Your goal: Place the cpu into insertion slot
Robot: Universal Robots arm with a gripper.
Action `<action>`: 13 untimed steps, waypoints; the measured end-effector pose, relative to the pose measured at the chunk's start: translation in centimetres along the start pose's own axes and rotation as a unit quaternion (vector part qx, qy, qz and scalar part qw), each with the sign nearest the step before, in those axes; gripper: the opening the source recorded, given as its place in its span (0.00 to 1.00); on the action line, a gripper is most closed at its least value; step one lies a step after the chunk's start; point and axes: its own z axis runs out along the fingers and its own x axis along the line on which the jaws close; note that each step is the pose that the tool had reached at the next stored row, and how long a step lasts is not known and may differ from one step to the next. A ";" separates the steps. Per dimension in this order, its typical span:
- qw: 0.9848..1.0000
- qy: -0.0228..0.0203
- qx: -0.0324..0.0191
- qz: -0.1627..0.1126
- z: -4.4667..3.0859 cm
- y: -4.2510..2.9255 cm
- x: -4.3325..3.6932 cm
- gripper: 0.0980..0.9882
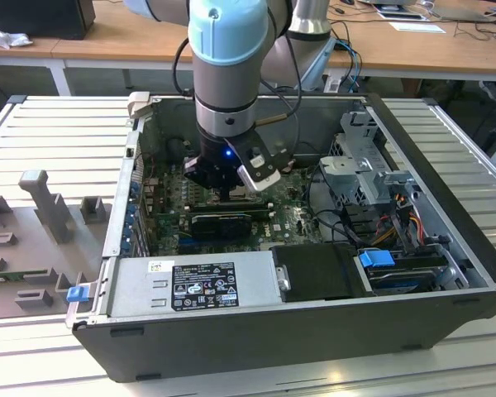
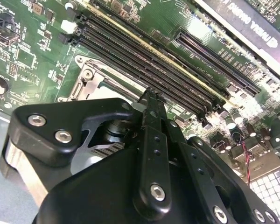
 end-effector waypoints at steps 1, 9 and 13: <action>1.000 0.000 0.000 0.000 0.02 0.00 0.02 0.01; 1.000 0.000 -0.008 0.000 0.20 -0.55 0.41 0.01; 1.000 0.002 -0.010 -0.011 0.17 -0.86 0.84 0.01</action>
